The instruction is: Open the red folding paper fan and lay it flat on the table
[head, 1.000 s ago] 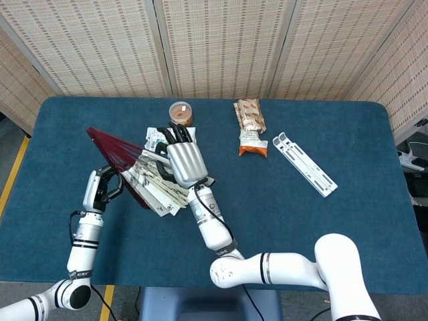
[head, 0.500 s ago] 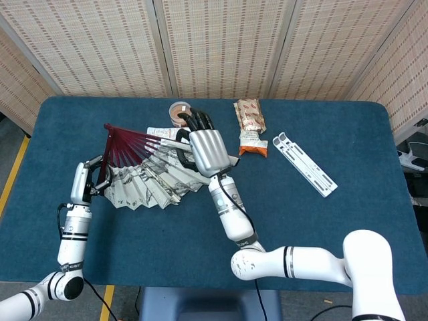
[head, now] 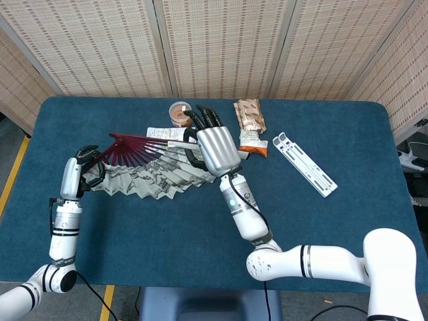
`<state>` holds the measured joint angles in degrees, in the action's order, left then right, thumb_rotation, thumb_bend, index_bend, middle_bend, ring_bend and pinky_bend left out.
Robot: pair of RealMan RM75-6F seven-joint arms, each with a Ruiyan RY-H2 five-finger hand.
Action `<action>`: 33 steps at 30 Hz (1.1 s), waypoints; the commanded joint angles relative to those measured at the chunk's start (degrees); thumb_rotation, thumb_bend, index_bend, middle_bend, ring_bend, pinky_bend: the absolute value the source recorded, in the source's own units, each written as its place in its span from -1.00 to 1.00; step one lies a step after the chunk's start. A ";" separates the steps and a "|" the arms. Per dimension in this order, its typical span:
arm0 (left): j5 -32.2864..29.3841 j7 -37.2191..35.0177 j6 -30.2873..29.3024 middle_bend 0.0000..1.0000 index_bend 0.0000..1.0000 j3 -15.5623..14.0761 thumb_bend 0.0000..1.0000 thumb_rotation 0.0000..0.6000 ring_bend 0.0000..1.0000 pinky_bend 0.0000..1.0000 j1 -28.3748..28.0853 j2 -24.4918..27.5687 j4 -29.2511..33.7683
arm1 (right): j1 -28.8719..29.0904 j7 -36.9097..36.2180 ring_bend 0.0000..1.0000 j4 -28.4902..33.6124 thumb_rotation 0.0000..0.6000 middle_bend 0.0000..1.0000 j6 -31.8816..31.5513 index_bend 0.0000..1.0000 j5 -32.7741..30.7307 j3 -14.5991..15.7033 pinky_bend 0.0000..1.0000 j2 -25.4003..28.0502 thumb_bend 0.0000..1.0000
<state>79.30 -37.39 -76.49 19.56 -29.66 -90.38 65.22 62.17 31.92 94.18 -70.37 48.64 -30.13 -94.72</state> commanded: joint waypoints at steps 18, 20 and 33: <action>3.22 4.91 -5.28 0.58 0.44 -1.93 0.77 1.00 -0.07 -0.63 -3.05 -4.77 -15.09 | -2.96 -1.70 -1.00 0.91 1.00 -0.73 -2.64 0.33 10.53 6.49 -0.83 2.51 0.31; 3.64 5.05 -5.88 0.55 0.43 -2.51 0.74 1.00 -0.09 -0.66 -3.29 -6.28 -18.39 | -3.68 -2.34 -1.00 0.32 1.00 -0.73 -3.67 0.32 12.82 7.69 -0.83 2.30 0.31; 8.11 8.02 -7.68 -0.38 -0.23 -10.90 0.21 1.00 -0.61 -0.85 -1.42 -17.55 -39.68 | -10.41 -11.74 -1.00 -7.26 1.00 -0.73 -9.46 0.31 25.80 15.80 -0.81 -1.63 0.31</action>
<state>86.17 -30.28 -83.65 10.79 -31.94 -105.15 29.16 52.74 21.15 88.05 -79.10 73.42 -15.32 -95.46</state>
